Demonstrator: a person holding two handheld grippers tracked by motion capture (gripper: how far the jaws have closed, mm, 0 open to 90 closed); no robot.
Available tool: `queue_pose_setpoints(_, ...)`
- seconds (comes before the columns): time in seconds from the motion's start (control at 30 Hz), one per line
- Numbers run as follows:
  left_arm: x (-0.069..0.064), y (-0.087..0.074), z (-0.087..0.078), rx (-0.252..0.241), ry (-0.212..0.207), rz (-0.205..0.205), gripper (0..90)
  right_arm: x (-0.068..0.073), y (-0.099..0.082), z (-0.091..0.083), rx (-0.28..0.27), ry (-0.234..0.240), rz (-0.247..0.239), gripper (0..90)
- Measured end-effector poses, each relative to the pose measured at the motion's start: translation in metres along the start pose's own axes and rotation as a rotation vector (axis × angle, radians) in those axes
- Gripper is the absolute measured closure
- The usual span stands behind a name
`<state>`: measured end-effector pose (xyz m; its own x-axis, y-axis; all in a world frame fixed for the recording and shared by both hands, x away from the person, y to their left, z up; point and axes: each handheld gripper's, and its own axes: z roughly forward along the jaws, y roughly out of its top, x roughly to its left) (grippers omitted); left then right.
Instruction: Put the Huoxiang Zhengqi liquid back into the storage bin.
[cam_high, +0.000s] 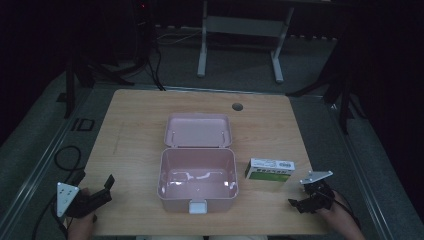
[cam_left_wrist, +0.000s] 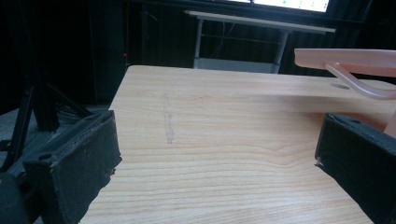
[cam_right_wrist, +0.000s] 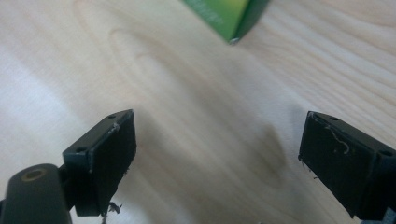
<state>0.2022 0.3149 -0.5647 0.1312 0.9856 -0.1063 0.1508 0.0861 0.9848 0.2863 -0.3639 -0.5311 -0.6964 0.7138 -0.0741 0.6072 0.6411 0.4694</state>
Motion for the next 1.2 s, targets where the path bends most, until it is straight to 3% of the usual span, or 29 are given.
queue_pose_setpoints(0.1,0.000,0.000,0.000,0.000,0.000,0.000,0.3,0.002,0.004,-0.002,0.030,0.046,-0.031,10.7)
queue_pose_setpoints(0.13,0.000,0.000,0.000,0.000,0.000,-0.001,0.3,0.003,0.006,-0.003,0.051,0.057,-0.067,10.7)
queue_pose_setpoints(0.33,0.000,0.000,0.000,0.000,-0.001,-0.001,0.3,0.005,0.011,-0.004,0.121,0.094,-0.134,10.7)
queue_pose_setpoints(0.5,0.000,0.000,0.000,0.001,0.000,-0.001,0.3,0.006,0.017,-0.008,0.189,0.136,-0.160,10.7)
queue_pose_setpoints(0.87,0.000,0.000,0.000,0.001,0.000,-0.001,0.3,0.011,0.028,-0.014,0.329,0.171,-0.232,10.7)
queue_pose_setpoints(0.93,0.000,0.000,0.000,0.001,0.000,-0.001,0.3,0.014,0.033,-0.016,0.399,0.203,-0.260,10.7)
queue_pose_setpoints(1.2,0.000,0.000,0.000,0.001,-0.001,-0.002,0.3,0.015,0.041,-0.020,0.425,0.216,-0.282,10.7)
